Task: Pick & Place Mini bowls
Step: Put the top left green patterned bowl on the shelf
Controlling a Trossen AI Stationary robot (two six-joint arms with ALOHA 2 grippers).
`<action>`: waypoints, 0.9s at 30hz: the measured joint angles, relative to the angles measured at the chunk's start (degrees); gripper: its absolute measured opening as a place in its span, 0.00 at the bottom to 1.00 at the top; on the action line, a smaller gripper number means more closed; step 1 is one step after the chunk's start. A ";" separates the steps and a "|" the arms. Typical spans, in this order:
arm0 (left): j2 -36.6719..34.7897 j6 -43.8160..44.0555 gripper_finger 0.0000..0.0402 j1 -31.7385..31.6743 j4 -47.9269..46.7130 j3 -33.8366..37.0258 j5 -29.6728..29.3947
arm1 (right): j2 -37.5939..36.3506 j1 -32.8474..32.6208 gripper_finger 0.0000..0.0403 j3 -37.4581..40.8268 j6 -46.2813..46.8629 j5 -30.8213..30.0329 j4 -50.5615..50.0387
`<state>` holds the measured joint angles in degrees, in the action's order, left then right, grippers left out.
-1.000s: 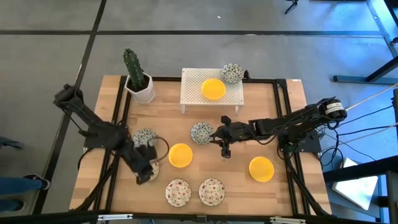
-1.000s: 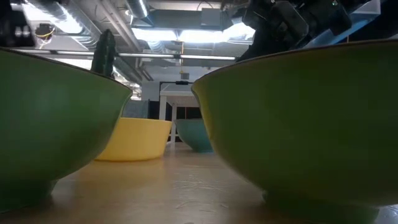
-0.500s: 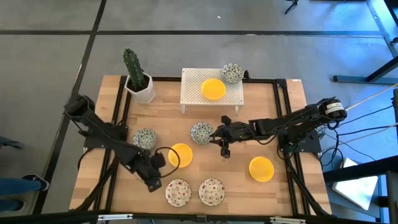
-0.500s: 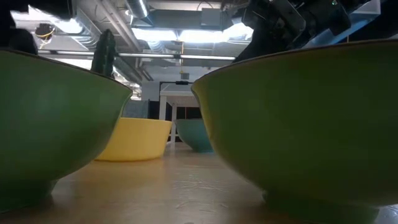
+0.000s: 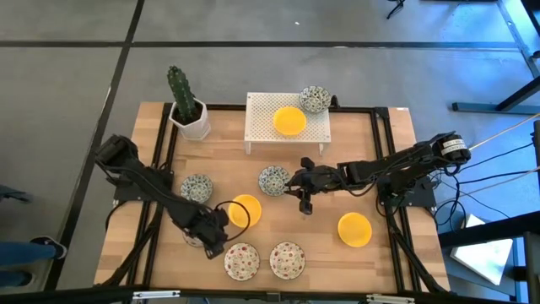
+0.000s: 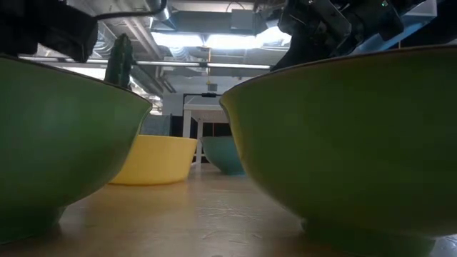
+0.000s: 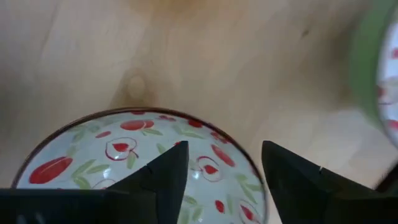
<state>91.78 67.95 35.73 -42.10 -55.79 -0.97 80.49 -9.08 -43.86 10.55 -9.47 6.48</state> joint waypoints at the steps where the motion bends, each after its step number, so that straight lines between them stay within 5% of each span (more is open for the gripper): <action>1: 0.52 -0.73 0.46 0.00 0.15 0.00 0.86 | 0.00 0.00 0.29 0.00 0.00 0.00 0.02; 10: 1.53 -12.25 0.09 0.00 -3.28 -1.73 8.61 | 0.00 -0.05 0.29 -0.02 0.50 0.04 -1.15; 14: 1.98 -15.93 0.03 0.01 -12.93 -7.92 7.73 | 0.00 -0.09 0.29 -0.02 0.85 0.04 -3.40; 21: 1.98 -28.10 0.02 -0.17 -30.79 -22.01 -1.49 | 0.00 -0.13 0.29 -0.04 1.00 0.02 -4.83; 27: 1.93 -42.79 0.02 -3.56 -42.59 -31.60 -15.33 | 0.00 -0.97 0.29 -0.04 1.27 0.02 -4.57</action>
<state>93.71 25.16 32.17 -84.69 -87.39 -16.29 80.49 -10.05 -43.90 11.81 -9.45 1.91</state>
